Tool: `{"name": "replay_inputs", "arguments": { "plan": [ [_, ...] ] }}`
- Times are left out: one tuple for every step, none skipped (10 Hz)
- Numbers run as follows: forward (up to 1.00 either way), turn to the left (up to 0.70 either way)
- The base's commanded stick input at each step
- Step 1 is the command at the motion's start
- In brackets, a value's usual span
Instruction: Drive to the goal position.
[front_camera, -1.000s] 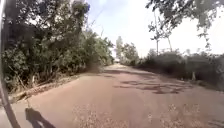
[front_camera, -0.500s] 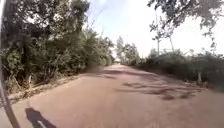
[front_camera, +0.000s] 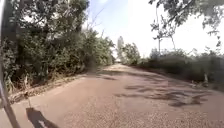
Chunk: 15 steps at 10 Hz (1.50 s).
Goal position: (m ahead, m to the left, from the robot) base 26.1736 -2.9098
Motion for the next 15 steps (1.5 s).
{"name": "replay_inputs", "arguments": {
  "plan": [
    [0.70, 0.00],
    [0.70, 0.00],
    [0.70, 0.00],
    [0.70, 0.00],
    [0.70, 0.00],
    [0.70, 0.00],
    [0.70, 0.00],
    [0.70, 0.00],
    [0.70, 0.00],
    [0.70, 0.00],
    [0.70, 0.00],
    [0.70, 0.00],
    [0.70, 0.00],
    [0.70, 0.00],
    [0.70, 0.00]
  ]
}}
